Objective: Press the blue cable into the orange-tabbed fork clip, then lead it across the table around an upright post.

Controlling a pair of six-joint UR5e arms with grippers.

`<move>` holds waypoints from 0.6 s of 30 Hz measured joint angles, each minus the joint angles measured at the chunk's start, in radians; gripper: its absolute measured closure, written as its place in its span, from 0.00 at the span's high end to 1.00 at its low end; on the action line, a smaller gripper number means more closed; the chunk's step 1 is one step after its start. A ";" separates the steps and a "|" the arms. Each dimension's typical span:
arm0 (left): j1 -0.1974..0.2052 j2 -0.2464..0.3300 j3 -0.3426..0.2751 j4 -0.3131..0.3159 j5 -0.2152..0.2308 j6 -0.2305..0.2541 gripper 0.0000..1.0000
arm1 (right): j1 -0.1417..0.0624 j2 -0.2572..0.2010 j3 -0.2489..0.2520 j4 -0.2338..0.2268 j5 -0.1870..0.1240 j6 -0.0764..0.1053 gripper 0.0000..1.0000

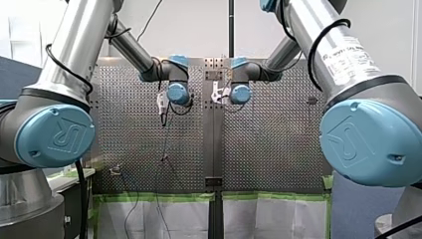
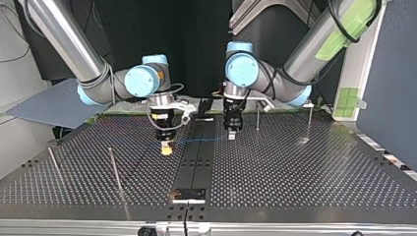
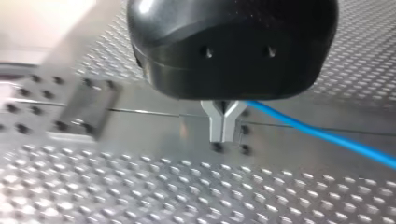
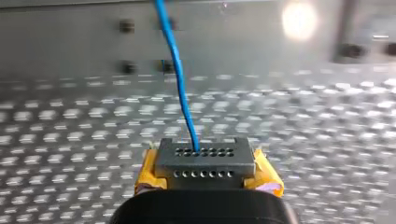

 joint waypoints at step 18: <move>-0.033 0.010 0.139 -0.087 -0.011 0.007 0.00 | -0.010 -0.126 -0.042 0.041 -0.004 0.010 0.00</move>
